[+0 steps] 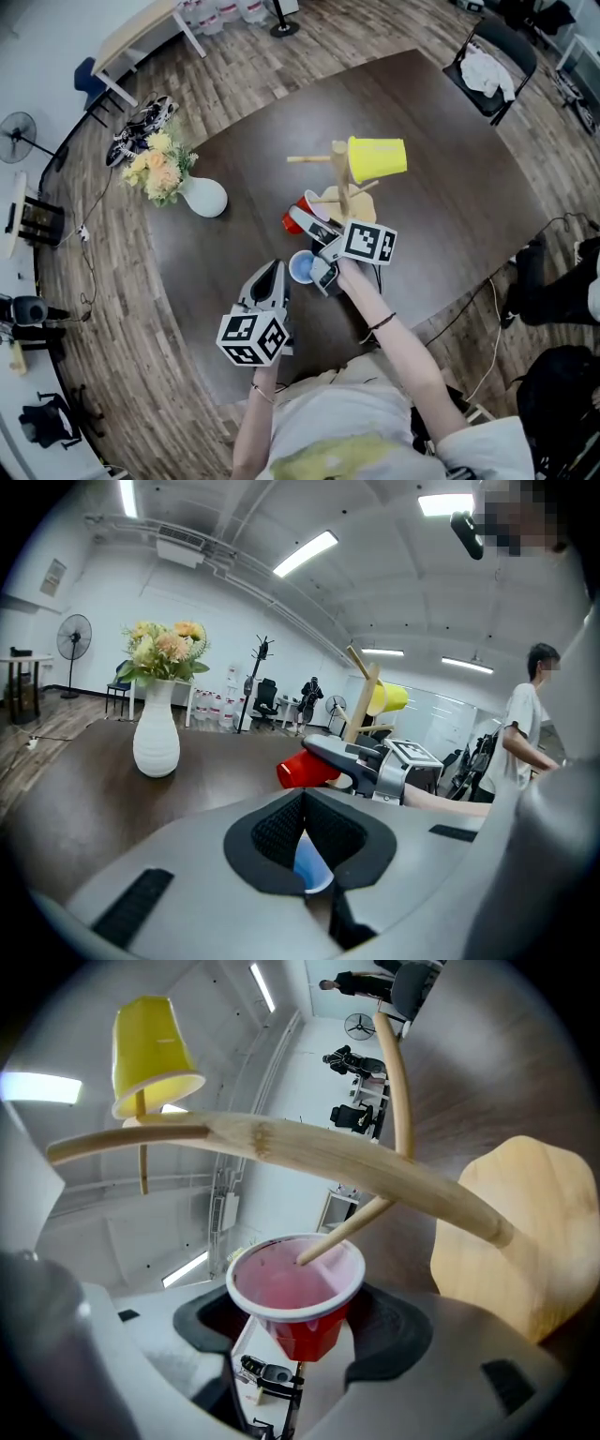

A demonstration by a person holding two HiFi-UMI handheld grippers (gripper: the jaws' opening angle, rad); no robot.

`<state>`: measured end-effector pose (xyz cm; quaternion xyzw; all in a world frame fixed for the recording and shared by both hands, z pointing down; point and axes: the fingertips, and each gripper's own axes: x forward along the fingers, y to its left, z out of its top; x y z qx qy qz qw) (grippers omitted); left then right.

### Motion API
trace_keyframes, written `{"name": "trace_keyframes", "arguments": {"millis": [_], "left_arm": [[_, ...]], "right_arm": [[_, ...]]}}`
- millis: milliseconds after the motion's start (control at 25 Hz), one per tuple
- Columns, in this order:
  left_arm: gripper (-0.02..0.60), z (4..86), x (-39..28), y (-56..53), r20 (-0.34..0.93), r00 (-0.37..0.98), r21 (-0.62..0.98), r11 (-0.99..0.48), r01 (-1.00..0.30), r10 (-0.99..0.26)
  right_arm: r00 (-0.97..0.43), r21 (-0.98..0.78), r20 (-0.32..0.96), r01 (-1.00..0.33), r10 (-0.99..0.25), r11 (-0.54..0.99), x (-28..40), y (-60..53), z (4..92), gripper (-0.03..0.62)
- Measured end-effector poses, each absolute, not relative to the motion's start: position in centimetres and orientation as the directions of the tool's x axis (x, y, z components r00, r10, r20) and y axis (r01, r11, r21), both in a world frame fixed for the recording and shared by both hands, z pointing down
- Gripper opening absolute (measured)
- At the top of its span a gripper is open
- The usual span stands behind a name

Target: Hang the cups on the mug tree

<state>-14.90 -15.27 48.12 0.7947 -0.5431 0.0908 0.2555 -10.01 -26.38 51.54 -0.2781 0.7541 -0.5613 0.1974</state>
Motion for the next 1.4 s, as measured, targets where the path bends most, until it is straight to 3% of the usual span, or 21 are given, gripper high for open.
{"name": "trace_keyframes", "arguments": {"millis": [800,1400], "left_arm": [[0.015,48.1,-13.7,-16.0,0.429,0.385,0.303,-0.271,-0.914,-0.817],[0.015,48.1,-13.6,-16.0,0.438,0.374,0.296,-0.262,-0.919,-0.818]], "right_arm": [[-0.740,-0.989,-0.046,-0.059,-0.671,0.132,-7.5,-27.0,53.2,0.308],[-0.604,-0.996,-0.087,0.040,-0.792,0.079,-6.4,-27.9,54.0,0.291]]}}
